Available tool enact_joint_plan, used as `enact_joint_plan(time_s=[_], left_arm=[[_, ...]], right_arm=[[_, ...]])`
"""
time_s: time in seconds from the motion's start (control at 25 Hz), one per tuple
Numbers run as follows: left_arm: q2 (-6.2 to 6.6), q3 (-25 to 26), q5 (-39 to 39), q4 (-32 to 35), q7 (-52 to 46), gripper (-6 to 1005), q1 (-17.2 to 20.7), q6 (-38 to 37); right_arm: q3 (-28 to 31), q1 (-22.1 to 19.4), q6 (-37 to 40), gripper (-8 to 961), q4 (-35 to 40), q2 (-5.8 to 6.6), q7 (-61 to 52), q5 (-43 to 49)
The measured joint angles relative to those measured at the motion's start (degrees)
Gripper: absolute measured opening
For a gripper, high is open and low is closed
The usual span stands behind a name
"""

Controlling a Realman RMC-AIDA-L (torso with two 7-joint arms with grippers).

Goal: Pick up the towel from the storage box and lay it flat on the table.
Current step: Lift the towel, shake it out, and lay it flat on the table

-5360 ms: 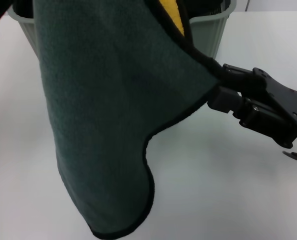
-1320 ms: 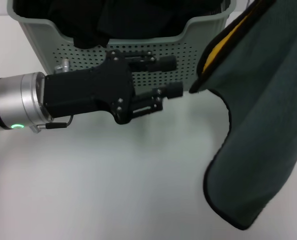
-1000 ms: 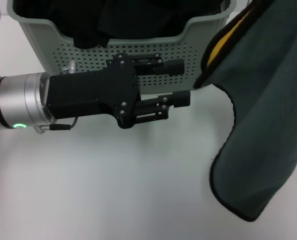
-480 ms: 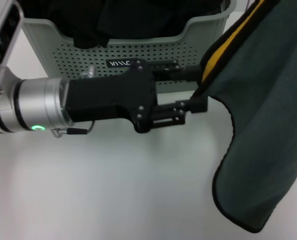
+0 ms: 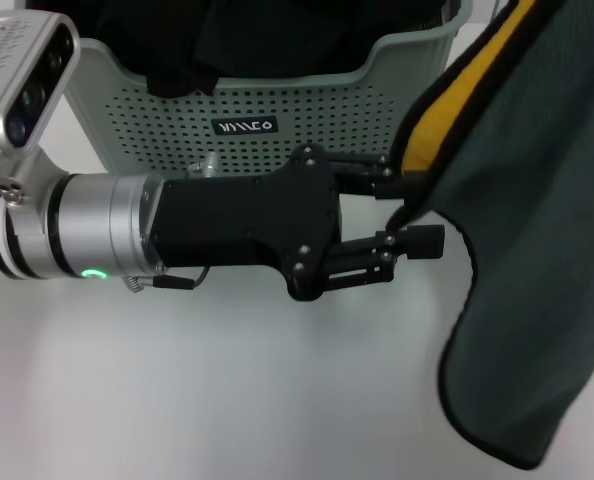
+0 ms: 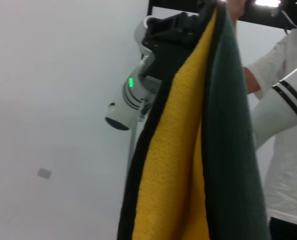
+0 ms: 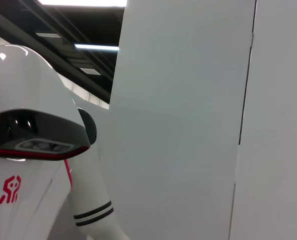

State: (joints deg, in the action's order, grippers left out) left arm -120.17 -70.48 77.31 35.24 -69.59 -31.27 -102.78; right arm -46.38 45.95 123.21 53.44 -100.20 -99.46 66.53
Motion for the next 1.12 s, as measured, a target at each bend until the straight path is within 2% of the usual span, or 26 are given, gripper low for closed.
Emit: enact_joint_plan(time_s=[0.08,0.28,0.52,0.96,1.12], left_arm=[[0.07,-0.04,0.05,0.00,0.74,533,0.00,-0.93],[0.13,0.24,-0.31,0.00,1.19,303,0.13,-1.67],[0.10,-0.49,0.40,0.00,1.02,76,-0.24,-1.45],[-0.28,-0.47,-0.58,-2.01,3.89,43,0.39,2.18],[-0.34,-0.51,-1.83,-3.74,5.55,150,0.42,3.63]], right_arm=[[0.13,-0.06,0.00,66,0.00,0.00,0.01,0.00],[0.28,-0.23,0.00,69,0.00,0.16,0.15,0.00],[0.30,-0.25,0.01,72,0.06,0.34,0.25,-0.71],[0.24,-0.50,0.01,78,-0.03,0.48,0.62,-2.02],[0.24,-0.60,-0.03,80,-0.03,0.48,0.64,-2.35]])
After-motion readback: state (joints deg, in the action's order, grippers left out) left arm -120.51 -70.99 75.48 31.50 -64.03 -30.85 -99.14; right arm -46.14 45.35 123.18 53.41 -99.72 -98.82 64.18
